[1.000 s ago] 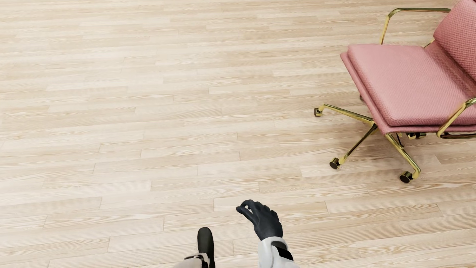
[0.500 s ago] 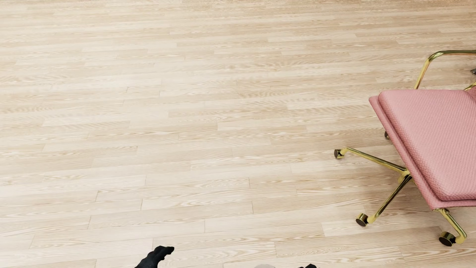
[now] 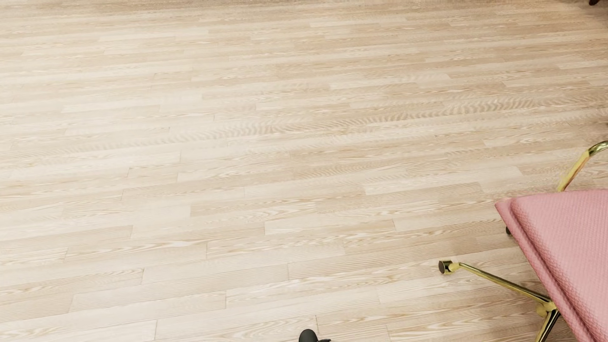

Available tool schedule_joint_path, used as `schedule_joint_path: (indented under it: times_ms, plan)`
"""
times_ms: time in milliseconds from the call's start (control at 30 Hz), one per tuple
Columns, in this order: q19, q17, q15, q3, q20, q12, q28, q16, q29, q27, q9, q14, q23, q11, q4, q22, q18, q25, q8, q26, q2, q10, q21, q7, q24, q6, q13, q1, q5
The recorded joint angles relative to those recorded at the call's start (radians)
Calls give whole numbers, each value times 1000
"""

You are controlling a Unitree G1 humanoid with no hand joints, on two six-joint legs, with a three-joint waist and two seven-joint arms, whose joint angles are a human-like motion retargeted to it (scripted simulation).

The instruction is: Move towards the counter

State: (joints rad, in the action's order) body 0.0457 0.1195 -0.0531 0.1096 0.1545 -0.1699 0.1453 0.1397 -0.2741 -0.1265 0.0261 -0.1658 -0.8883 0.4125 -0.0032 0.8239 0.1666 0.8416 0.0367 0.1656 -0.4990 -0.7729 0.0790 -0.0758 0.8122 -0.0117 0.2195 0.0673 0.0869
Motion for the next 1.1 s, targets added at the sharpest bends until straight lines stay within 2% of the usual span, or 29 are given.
schedule_joint_path:
  times_ms: [33,67,133,200,233,267,333,367,433,467,500,567,600,633,667,700,733,800,867,933,967,1000,1033,1100]
  plan:
    - [3,-13,28,-2,44,-14,-49,31,-9,13,6,-113,-7,-8,57,-13,67,3,18,-29,37,-165,-5,-10,20,-16,-16,-92,17]
    - [8,-23,55,-8,83,-26,-95,71,-9,30,13,-162,-8,-13,119,-42,81,11,33,-63,71,-304,4,-23,40,-32,-38,-186,37]
    - [19,-32,111,-30,88,-60,-115,106,4,65,28,-20,-10,-21,186,-124,50,44,43,-83,146,-462,51,-11,40,-58,-104,-363,79]
    - [27,-35,183,-57,-10,-108,-53,87,12,82,38,173,-8,4,214,-210,-5,74,32,-63,210,-449,100,2,-21,-74,-181,-508,113]
    - [30,-40,217,-70,-65,-134,-9,62,17,85,40,249,-6,13,216,-248,-6,79,20,-51,244,-378,121,9,-55,-78,-223,-565,123]
    - [32,-43,245,-81,-106,-151,25,37,20,90,41,296,-1,13,215,-273,-35,81,7,-41,279,-270,142,9,-82,-80,-261,-609,127]
    - [32,-39,289,-103,-121,-151,37,16,19,105,38,301,23,-10,212,-275,-77,75,-18,-25,354,15,180,-19,-94,-77,-320,-659,123]
    - [33,-40,306,-114,-102,-142,16,21,16,113,35,294,37,-28,203,-260,-71,66,-30,-24,393,176,197,-35,-79,-75,-341,-665,119]
    - [33,-46,328,-132,-64,-129,-33,36,10,123,24,247,53,-78,176,-224,-22,45,-54,-29,479,506,236,-60,-28,-70,-375,-649,111]
    - [31,-51,340,-140,-61,-131,-38,40,8,124,21,255,53,-83,165,-211,30,42,-65,-30,519,570,259,-40,-6,-67,-388,-660,112]
    - [29,-54,351,-147,-72,-135,-27,33,8,122,17,255,51,-82,151,-198,46,43,-75,-30,557,582,280,-4,1,-63,-395,-663,110]
    - [16,-54,343,-157,-112,-142,9,-1,16,106,9,137,45,-54,121,-163,-51,46,-87,-21,623,472,301,22,-16,-54,-384,-673,89]
    - [4,-53,307,-160,-128,-141,15,-16,17,90,4,86,39,-18,112,-137,-84,44,-86,-10,644,397,299,10,-20,-45,-365,-676,73]
    - [-7,-52,250,-163,-140,-136,17,-28,17,68,-1,82,29,38,99,-109,-114,41,-80,2,653,321,289,-5,-16,-33,-338,-674,53]
    - [-17,-47,168,-164,-149,-129,20,-42,22,43,-5,126,13,123,77,-83,-147,37,-76,10,641,271,279,-20,-10,-18,-309,-660,27]
    - [-61,-37,66,-165,-156,-121,27,-56,34,21,-6,172,-6,249,51,-62,-169,37,-74,10,600,248,278,-40,-7,0,-285,-632,-7]
    - [-128,-19,-57,-166,-160,-111,35,-69,54,8,-5,211,-25,406,27,-49,-182,47,-70,2,530,243,294,-67,-6,19,-269,-595,-49]
    - [-199,33,-226,-165,-155,-79,45,-81,96,14,1,279,-30,699,-20,-38,-194,72,-78,-20,355,249,336,-117,-2,56,-241,-519,-122]
    - [-189,73,-135,-156,-138,-31,50,-80,101,25,11,337,19,850,-65,-38,-209,33,-97,-33,191,264,312,-136,4,83,-183,-436,-130]
    - [-136,105,-5,-139,-121,29,59,-76,85,20,19,393,94,843,-103,-19,-219,-25,-108,-66,52,282,248,-133,18,98,-98,-348,-125]
    - [-113,98,72,-128,-105,56,57,-74,70,2,22,417,116,780,-118,-27,-222,-45,-118,-74,-4,297,222,-126,22,101,-68,-302,-114]
    - [-112,96,116,-117,-89,78,55,-67,58,-10,24,438,127,681,-131,-38,-224,-63,-129,-88,-49,313,196,-117,23,103,-46,-256,-106]
    - [-88,92,147,-105,-71,102,53,-59,49,-18,25,455,132,547,-140,-50,-225,-75,-133,-96,-80,335,171,-106,23,103,-27,-212,-102]
    - [-56,83,124,-81,-35,146,48,-47,38,-31,23,483,129,216,-156,-70,-228,-78,-102,-105,-106,383,139,-81,22,103,2,-125,-120]
